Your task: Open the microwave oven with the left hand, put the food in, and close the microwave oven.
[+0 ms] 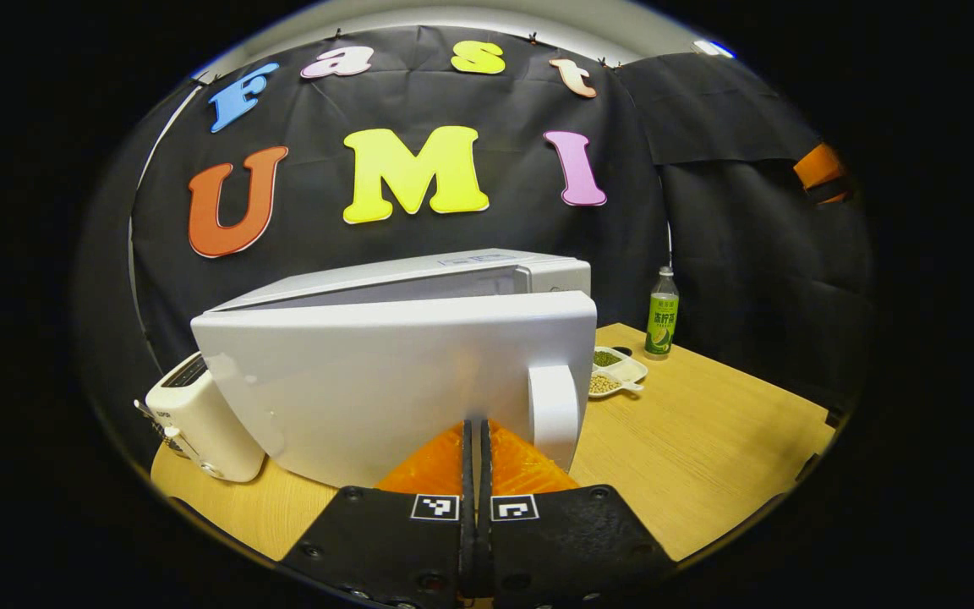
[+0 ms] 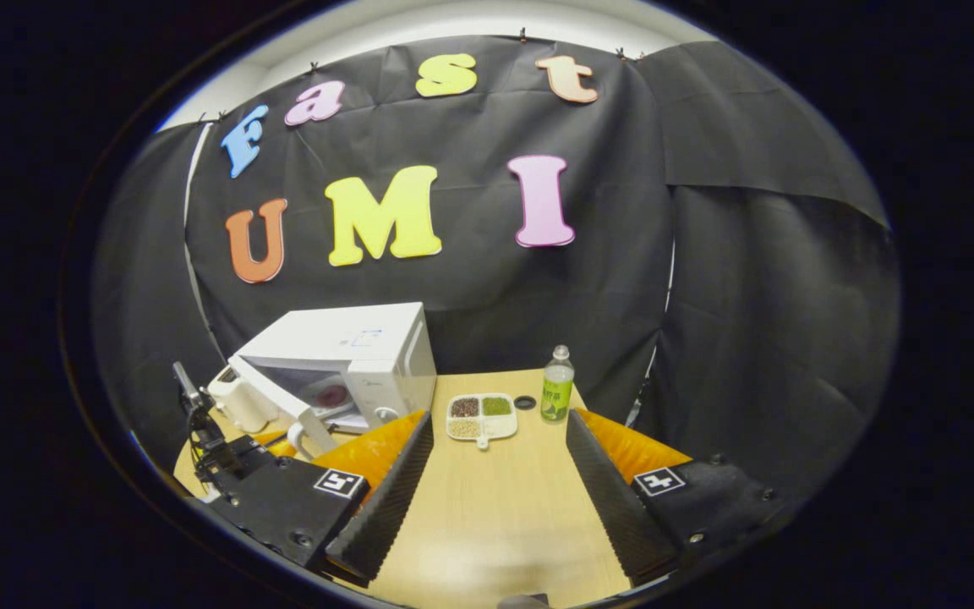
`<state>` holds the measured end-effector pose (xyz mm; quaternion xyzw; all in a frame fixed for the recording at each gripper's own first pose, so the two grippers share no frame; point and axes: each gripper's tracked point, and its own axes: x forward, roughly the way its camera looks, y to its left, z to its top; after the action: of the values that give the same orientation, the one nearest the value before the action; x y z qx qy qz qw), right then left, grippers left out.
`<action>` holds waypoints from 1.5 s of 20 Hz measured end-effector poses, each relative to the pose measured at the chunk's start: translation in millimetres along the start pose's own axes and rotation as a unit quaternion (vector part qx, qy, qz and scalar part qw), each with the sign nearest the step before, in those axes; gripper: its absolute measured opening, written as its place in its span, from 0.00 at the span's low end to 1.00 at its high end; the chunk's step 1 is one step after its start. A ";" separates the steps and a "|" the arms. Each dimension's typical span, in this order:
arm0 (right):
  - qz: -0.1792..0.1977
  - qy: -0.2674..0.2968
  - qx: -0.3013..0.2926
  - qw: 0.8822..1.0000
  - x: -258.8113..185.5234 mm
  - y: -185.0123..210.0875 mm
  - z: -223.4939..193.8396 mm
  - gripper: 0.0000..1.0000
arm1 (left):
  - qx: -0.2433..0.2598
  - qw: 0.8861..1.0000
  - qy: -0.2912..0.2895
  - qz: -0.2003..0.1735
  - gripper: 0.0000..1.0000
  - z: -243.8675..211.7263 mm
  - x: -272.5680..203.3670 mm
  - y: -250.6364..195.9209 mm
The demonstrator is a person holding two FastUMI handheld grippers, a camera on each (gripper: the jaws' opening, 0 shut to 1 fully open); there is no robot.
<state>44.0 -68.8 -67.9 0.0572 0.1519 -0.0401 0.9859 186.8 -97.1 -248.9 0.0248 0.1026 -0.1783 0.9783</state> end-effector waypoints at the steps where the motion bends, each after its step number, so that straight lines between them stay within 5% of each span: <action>1: 0.001 0.000 0.002 1.000 -1.5 0.8 1.2 0.92 | -0.001 1.000 0.000 0.001 0.00 0.9 5.6 -0.6; 9: -0.005 0.002 0.005 1.000 0.3 -6.2 3.7 0.92 | -0.019 1.000 0.004 0.016 0.00 8.0 51.7 -7.6; 10: -0.005 0.003 0.005 1.000 0.2 -7.1 4.7 1.00 | -0.019 1.000 0.004 0.017 0.00 8.6 58.1 -7.4; 12: -0.007 0.004 0.003 1.000 1.7 -9.6 4.9 0.92 | -0.018 1.000 0.005 0.021 0.00 10.3 69.2 -7.8; 17: -0.007 0.006 0.003 1.000 6.3 -14.3 5.2 0.92 | -0.028 0.999 0.008 0.033 0.00 12.8 91.5 -7.2; 27: -0.005 0.004 0.001 1.000 8.1 -9.6 7.0 0.92 | -0.030 0.998 0.027 0.052 0.00 9.2 100.4 -6.6; 28: -0.004 0.001 -0.001 1.000 7.7 -8.1 9.4 1.00 | -0.029 0.998 0.037 0.048 0.00 5.3 100.4 -8.9; 30: 0.002 0.000 -0.002 1.000 8.0 -2.0 9.0 1.00 | -0.031 0.997 0.037 0.056 0.00 6.3 89.8 -4.8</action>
<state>54.1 -72.4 -62.0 0.0554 0.1522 -0.0374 0.9861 268.5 -133.0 -261.6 0.0067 0.1425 -0.1192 0.9826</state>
